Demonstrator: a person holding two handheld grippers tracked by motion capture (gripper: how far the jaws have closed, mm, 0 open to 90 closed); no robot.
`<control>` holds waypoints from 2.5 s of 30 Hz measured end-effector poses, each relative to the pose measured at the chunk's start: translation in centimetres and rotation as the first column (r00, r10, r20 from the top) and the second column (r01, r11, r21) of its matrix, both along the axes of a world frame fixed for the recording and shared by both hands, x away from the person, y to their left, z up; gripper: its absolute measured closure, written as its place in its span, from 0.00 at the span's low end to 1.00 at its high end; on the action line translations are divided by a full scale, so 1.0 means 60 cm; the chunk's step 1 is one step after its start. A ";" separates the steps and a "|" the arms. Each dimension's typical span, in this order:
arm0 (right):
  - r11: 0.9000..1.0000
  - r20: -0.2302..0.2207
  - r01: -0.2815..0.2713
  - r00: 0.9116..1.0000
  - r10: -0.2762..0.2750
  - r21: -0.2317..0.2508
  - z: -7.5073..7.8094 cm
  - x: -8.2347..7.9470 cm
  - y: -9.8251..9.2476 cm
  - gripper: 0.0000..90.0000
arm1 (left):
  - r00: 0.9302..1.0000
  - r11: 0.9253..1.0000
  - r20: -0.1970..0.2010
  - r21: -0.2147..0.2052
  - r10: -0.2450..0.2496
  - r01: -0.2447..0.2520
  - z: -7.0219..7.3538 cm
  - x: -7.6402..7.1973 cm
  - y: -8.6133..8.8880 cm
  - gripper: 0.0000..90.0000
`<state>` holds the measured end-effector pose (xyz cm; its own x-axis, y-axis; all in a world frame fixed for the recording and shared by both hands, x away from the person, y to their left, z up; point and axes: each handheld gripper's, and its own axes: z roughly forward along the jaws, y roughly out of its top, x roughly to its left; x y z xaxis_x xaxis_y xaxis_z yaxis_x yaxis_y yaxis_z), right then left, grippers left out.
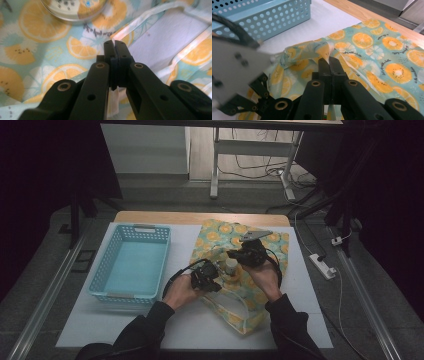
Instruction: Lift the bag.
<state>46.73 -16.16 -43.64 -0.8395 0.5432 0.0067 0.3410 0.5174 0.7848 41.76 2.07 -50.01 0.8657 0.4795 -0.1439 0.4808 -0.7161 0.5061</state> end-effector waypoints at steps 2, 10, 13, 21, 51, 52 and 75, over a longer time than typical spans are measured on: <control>1.000 -0.007 -0.009 1.000 0.009 0.000 -0.001 -0.001 0.001 1.00 | 1.000 1.000 0.010 -0.009 -0.005 0.005 0.006 -0.003 0.003 0.99; 1.000 -0.010 -0.030 1.000 0.030 -0.006 0.007 -0.009 0.006 1.00 | 1.000 0.999 -0.026 -0.049 0.011 -0.012 0.022 -0.005 0.011 0.99; 0.999 -0.018 -0.037 0.999 0.037 -0.008 0.010 -0.012 0.009 1.00 | 0.999 0.995 -0.031 -0.093 0.017 -0.020 0.031 -0.005 0.019 0.99; 0.999 -0.018 -0.049 0.999 0.049 -0.004 0.028 -0.018 0.007 1.00 | 0.999 0.988 -0.026 -0.148 0.029 -0.033 0.069 0.000 0.039 0.99; 0.994 -0.025 -0.093 0.995 0.092 -0.056 0.108 -0.035 0.009 1.00 | 0.998 0.956 -0.002 -0.286 0.067 -0.065 0.185 0.022 0.085 0.99; 0.994 -0.025 -0.093 0.995 0.092 -0.058 0.110 -0.036 0.009 1.00 | 0.998 0.956 0.000 -0.287 0.069 -0.066 0.189 0.023 0.087 0.99; 0.991 0.004 -0.136 0.991 0.136 -0.004 0.202 -0.036 0.023 1.00 | 0.992 0.939 0.062 -0.333 0.107 -0.081 0.316 0.055 0.118 0.99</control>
